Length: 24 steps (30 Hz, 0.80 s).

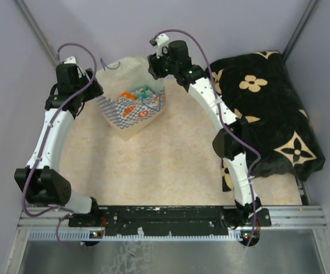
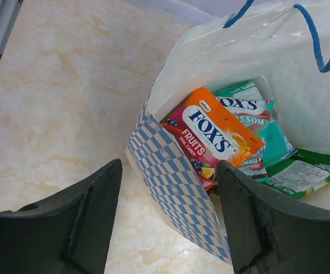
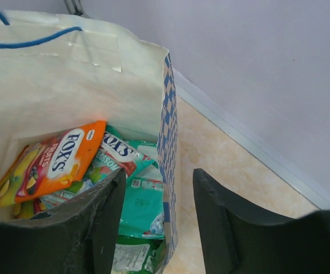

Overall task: Take the snacks out of the paper bag
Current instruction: Adjust the paper bag at the center of the board.

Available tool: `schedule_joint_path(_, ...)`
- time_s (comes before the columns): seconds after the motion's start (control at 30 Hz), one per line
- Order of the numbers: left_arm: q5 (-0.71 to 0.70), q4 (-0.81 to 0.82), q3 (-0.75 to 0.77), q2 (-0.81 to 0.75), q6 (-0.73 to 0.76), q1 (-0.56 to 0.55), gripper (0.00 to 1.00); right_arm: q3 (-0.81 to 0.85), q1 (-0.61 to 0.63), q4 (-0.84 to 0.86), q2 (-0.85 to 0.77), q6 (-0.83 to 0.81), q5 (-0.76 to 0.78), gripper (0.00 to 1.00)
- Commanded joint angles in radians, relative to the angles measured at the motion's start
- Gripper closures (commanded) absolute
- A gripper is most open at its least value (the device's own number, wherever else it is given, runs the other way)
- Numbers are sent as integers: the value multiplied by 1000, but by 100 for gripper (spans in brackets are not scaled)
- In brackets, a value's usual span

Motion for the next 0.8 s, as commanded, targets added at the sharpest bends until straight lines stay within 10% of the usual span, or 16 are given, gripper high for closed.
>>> schedule_joint_path(0.0, -24, 11, 31, 21, -10, 5, 29, 84, 9, 2, 11, -38, -22, 53)
schedule_joint_path(0.27, -32, -16, 72, 76, -13, -20, 36, 84, 10, 2, 15, -52, -23, 58)
schedule_joint_path(0.6, -67, -41, 154, 144, 8, -53, 98, 74, 11, -3, 16, -69, 17, 93)
schedule_joint_path(0.77, -31, -44, 210, 165, 59, -62, 100, 21, 10, 30, -17, -62, 100, 100)
